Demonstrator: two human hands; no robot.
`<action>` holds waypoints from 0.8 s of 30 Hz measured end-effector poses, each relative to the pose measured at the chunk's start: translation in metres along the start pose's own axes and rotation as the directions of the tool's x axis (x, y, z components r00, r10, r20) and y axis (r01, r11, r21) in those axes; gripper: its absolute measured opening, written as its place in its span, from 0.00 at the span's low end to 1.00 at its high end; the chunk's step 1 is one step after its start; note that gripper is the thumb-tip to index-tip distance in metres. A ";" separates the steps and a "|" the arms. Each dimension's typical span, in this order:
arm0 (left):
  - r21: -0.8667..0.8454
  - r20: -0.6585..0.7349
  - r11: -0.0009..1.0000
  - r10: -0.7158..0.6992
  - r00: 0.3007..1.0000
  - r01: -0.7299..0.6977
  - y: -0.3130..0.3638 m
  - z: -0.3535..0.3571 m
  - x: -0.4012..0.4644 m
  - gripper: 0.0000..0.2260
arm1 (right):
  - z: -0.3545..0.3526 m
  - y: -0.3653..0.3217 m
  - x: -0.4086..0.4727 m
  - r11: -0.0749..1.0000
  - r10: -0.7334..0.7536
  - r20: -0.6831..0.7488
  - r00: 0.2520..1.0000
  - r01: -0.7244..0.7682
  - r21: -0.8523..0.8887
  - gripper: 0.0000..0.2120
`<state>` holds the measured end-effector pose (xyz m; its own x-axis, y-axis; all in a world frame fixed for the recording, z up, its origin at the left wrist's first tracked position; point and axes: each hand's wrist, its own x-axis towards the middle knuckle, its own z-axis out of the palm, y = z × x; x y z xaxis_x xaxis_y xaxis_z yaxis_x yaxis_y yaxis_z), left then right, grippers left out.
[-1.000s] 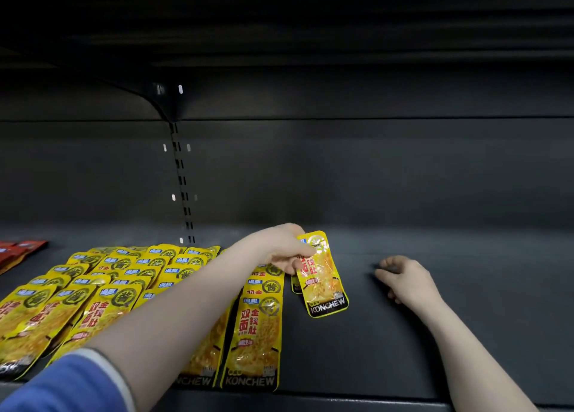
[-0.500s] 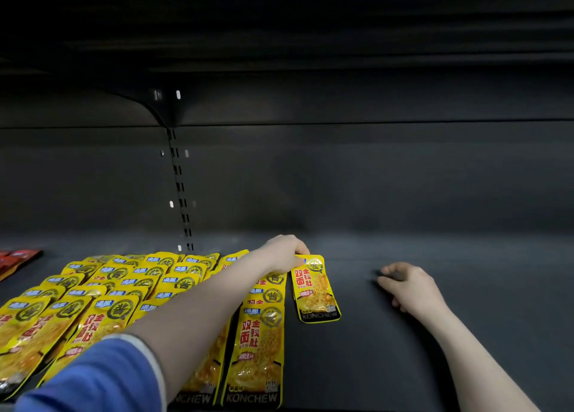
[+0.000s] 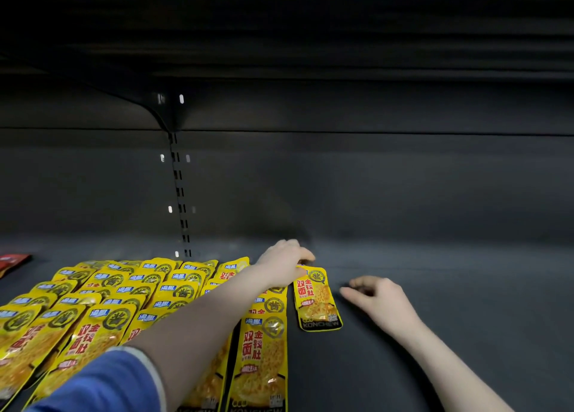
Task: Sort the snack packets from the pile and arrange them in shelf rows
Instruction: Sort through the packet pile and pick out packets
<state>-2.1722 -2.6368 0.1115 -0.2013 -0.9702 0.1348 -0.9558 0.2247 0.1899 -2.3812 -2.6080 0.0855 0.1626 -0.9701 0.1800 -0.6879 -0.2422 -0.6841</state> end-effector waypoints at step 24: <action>-0.337 -0.432 0.910 -0.379 0.818 0.243 -0.064 -0.053 -0.130 0.08 | 0.049 -0.049 0.008 0.977 0.143 0.106 0.984 -0.124 -0.175 0.15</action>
<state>-2.0736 -2.5199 0.1329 0.2903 -0.8397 0.4589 -0.8461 -0.0011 0.5331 -2.3116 -2.6046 0.0862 0.1361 -0.9907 0.0045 -0.8156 -0.1146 -0.5672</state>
